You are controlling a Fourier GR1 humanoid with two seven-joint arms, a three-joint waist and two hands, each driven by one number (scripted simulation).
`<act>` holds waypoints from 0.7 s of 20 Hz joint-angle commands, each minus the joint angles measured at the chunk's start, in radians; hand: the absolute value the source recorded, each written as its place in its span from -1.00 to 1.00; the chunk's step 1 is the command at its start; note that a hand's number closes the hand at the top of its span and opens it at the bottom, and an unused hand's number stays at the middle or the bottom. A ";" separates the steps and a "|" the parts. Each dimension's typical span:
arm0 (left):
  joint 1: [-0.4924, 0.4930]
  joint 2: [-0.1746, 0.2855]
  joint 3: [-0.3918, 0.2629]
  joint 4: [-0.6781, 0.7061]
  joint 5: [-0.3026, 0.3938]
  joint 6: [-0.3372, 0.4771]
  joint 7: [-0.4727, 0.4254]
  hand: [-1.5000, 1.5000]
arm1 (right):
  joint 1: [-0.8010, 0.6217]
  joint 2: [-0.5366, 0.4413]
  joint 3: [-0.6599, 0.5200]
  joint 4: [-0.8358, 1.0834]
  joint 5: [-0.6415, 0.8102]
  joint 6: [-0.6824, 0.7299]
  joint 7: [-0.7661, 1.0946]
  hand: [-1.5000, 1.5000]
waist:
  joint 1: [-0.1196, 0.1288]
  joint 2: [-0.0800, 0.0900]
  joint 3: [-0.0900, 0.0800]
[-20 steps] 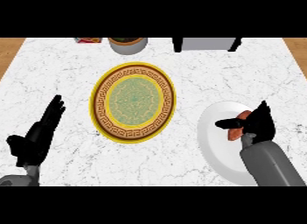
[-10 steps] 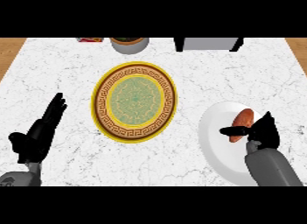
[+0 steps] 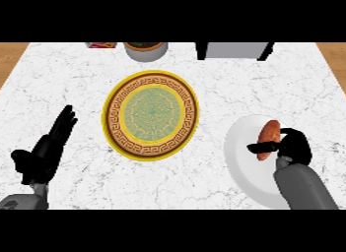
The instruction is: Pick the sweet potato from the plate and place it in the plate
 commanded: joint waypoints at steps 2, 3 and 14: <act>0.002 0.004 0.010 -0.038 -0.012 -0.008 0.033 0.00 | -0.033 0.037 0.003 0.126 0.059 -0.048 -0.027 1.00 | 0.011 0.015 0.019; -0.020 -0.004 0.028 0.058 -0.008 -0.030 -0.026 0.00 | -0.011 0.023 0.041 0.023 0.118 -0.016 0.054 1.00 | 0.001 0.014 0.017; 0.025 0.011 0.039 0.017 -0.014 -0.012 -0.010 0.00 | 0.407 -0.008 0.538 -0.507 0.450 -0.024 -0.127 1.00 | -0.038 -0.003 0.015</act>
